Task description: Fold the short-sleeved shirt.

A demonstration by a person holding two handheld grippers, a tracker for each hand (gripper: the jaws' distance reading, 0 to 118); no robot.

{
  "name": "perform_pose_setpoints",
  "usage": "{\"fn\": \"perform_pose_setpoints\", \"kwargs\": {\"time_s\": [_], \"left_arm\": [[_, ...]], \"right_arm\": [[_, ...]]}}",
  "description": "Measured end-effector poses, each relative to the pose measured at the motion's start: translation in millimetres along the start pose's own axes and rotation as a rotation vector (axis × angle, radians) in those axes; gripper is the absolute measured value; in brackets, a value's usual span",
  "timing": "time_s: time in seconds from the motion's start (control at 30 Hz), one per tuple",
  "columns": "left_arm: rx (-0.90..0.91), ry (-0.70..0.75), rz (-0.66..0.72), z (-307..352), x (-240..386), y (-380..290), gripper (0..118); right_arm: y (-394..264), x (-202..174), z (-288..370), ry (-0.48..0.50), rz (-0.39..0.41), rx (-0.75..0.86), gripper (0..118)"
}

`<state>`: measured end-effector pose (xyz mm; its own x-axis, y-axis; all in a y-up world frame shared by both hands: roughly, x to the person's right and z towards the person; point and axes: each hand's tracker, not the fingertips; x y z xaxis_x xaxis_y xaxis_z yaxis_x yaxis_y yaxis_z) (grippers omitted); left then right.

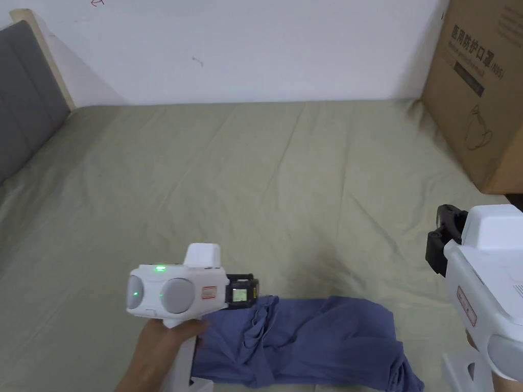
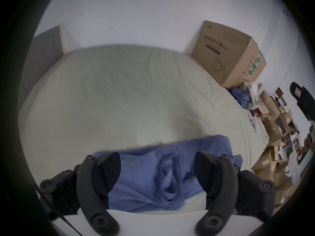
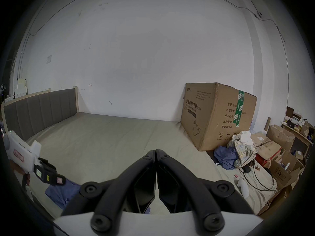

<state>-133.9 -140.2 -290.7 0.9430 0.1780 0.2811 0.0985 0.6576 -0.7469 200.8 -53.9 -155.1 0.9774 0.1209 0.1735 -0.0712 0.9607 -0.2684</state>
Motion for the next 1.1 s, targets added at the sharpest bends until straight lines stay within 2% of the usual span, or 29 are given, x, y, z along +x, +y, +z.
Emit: {"fn": "perform_pose_setpoints", "kwargs": {"time_s": [0.03,0.1,0.13,0.17,0.2,0.23,0.47,0.9,1.1], "left_arm": [[0.029,0.028,-0.01,3,-6,-2,91],[0.077,0.068,-0.008,7,-17,-7,74],[0.096,0.078,-0.011,7,-22,-11,58],[0.107,0.08,-0.013,6,-27,-16,33],[0.11,0.076,-0.006,3,-31,-19,15],[0.115,0.073,-0.005,0,-35,-23,3],[0.098,0.062,-0.029,-23,-33,-56,0],[-0.111,-0.035,-0.173,-83,34,-94,0],[-0.093,-0.076,-0.168,-86,61,-99,0]], "right_arm": [[1,0,0,0.002,-0.001,0.002,0],[2,-1,0,0.005,-0.001,0.005,0],[2,-2,0,0.006,0.0,0.006,0],[3,-3,0,0.006,0.0,0.006,0],[3,-3,0,0.007,0.0,0.007,0],[3,-3,0,0.008,-0.002,0.006,0],[0,-2,0,0.005,-0.001,-0.005,0],[-4,12,3,-0.028,0.007,-0.025,0],[-5,19,5,-0.046,0.01,-0.029,0]]}}
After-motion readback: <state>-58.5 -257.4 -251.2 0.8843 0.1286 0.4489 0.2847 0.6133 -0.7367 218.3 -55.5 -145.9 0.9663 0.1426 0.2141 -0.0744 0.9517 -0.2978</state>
